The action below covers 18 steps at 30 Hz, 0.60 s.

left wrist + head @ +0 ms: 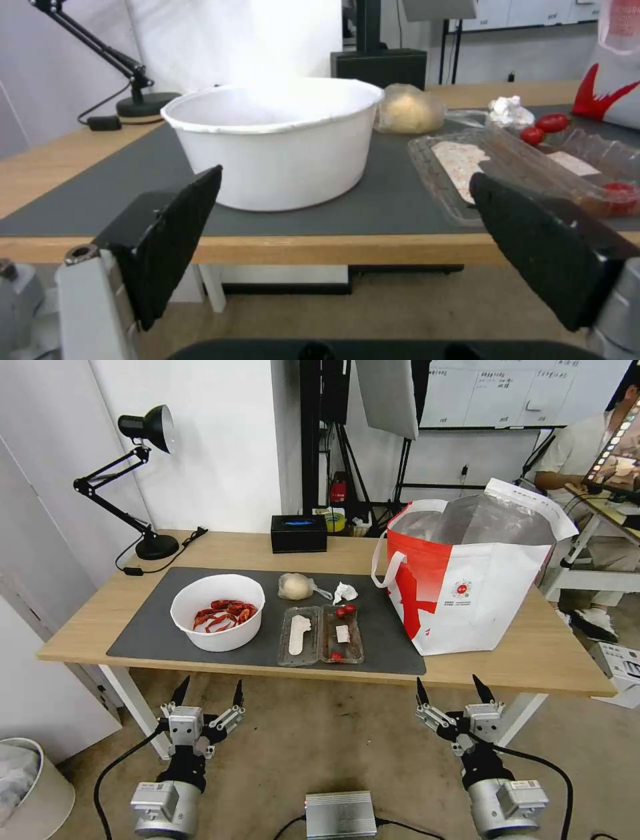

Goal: Pick up the trash from the table and place it into the takeout bag.

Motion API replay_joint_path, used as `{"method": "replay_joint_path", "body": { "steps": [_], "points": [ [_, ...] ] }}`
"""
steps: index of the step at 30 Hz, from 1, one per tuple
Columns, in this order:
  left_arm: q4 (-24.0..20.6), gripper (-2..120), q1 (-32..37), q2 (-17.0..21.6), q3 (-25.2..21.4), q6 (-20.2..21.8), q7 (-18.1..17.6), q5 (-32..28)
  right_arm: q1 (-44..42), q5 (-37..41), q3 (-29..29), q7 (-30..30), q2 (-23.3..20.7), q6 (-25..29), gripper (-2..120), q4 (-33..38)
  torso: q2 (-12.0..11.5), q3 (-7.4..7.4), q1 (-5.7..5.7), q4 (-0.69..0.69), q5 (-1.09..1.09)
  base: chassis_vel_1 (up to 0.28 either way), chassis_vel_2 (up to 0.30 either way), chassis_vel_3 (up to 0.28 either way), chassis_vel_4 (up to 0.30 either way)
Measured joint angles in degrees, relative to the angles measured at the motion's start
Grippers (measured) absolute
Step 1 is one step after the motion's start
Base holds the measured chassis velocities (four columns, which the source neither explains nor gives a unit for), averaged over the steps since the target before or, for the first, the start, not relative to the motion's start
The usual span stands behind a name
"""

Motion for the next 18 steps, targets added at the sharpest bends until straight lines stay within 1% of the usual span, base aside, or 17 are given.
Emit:
{"method": "replay_joint_path", "body": {
  "steps": [18],
  "points": [
    [0.00, 100, 0.00, 0.00, 0.00, 0.00, 0.00, 0.00, 0.00, 0.00, 0.00, 0.00, 0.00, 0.00, 100, 0.00, 0.00, 0.00, 0.00, 0.00, 0.00, 0.000, 0.000, 0.000, 0.000]
  ]
}}
